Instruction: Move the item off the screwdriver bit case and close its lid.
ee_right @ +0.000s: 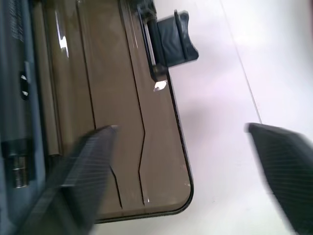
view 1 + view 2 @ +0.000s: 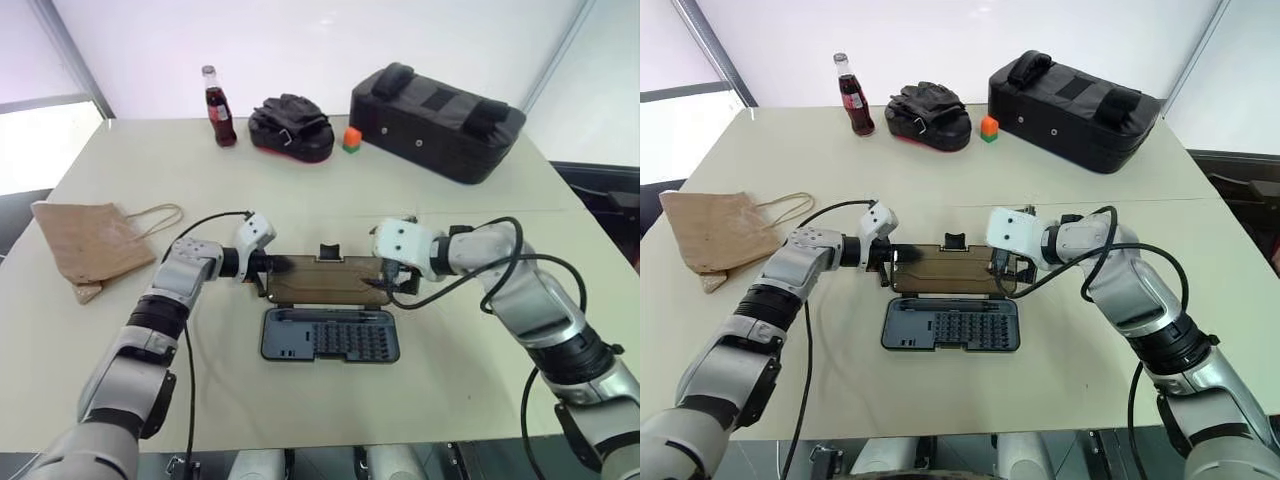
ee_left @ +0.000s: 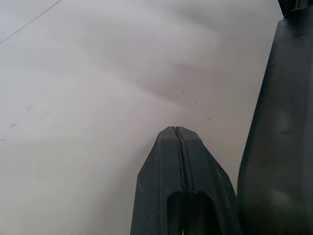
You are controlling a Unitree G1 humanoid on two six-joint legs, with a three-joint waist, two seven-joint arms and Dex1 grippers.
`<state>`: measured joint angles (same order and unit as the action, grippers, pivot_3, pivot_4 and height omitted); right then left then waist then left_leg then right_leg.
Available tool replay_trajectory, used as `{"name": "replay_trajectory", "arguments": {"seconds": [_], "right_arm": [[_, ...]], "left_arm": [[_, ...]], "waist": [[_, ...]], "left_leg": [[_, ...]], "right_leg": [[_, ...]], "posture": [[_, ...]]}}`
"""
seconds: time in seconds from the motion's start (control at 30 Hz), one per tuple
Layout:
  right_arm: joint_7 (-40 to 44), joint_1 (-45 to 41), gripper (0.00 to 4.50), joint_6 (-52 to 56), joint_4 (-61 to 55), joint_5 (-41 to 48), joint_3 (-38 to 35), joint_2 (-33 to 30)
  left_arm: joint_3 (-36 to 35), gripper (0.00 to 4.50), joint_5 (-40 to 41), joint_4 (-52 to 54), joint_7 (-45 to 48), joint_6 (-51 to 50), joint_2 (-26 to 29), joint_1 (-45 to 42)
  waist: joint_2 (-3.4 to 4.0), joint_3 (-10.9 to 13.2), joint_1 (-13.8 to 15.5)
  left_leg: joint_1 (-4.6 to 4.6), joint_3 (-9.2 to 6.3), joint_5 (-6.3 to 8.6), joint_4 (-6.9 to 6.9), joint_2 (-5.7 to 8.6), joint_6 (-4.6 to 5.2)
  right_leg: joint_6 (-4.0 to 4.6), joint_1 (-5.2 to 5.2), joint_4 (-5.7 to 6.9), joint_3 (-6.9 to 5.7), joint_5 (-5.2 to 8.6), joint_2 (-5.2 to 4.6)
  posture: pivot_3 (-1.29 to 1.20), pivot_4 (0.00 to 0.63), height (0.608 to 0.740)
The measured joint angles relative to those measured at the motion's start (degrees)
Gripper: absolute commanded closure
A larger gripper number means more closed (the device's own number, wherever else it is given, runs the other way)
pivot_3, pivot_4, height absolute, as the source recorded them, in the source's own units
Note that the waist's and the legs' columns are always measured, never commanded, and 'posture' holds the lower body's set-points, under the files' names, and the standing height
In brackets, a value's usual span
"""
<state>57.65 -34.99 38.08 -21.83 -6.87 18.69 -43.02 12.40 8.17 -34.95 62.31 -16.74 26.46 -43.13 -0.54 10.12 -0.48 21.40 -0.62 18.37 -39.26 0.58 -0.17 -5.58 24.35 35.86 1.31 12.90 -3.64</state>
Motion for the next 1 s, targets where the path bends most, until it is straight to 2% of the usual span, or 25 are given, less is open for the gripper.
{"name": "replay_trajectory", "arguments": {"seconds": [0.17,0.3,0.5,0.77,0.9,1.0], "right_arm": [[2.0,-0.1,0.03,11.5,-11.5,7.9,-8.6,-1.3],[2.1,0.1,0.03,20.0,-17.0,14.4,-16.5,-3.5],[-0.8,3.0,0.03,22.9,-17.2,17.6,-18.8,-5.5],[-3.7,4.3,0.03,26.0,-17.4,23.6,-22.4,-6.9],[-4.5,4.3,0.03,27.3,-18.0,26.6,-24.1,-8.3],[-5.0,4.3,0.03,28.3,-18.4,28.7,-25.1,-9.6]], "left_arm": [[-1.1,4.50,0.8,1.0,1.0,-1.3,-0.5,0.3],[-2.4,4.50,5.9,9.7,7.0,-5.0,-0.4,2.4],[-2.6,4.50,11.3,20.0,12.7,-11.9,1.9,2.7],[1.9,4.50,15.5,35.9,24.4,-21.0,14.6,6.6],[5.3,4.50,16.0,40.2,28.0,-21.3,17.9,9.6],[8.8,4.50,13.4,41.7,28.8,-17.6,18.7,11.3]], "waist": [[-0.01,0.0,0.0],[-0.03,0.0,0.0],[-0.01,0.0,-0.3],[0.01,0.1,-0.4],[0.00,0.1,-0.1],[0.00,0.1,-0.2]], "left_leg": [[0.07,-0.08,0.00,0.00,-0.08,0.00],[0.18,-0.09,0.01,0.02,-0.09,0.00],[0.14,-0.05,0.01,0.06,-0.11,0.01],[0.14,-0.02,0.01,0.14,-0.21,0.01],[0.17,-0.02,0.01,0.12,-0.20,0.01],[0.17,0.02,0.01,0.12,-0.20,0.01]], "right_leg": [[0.00,0.07,0.06,-0.01,0.00,0.00],[0.01,0.16,0.02,-0.01,0.01,-0.03],[0.01,0.17,-0.01,0.00,0.01,-0.01],[0.03,0.22,-0.02,0.01,0.04,0.08],[0.11,0.21,-0.05,0.01,0.09,0.05],[0.20,0.21,-0.10,0.03,0.13,0.05]], "posture": [[0.00,0.150,0.740],[0.00,0.150,0.740],[0.00,0.150,0.740],[0.00,0.150,0.740],[0.00,0.150,0.740],[0.00,0.150,0.740]]}}
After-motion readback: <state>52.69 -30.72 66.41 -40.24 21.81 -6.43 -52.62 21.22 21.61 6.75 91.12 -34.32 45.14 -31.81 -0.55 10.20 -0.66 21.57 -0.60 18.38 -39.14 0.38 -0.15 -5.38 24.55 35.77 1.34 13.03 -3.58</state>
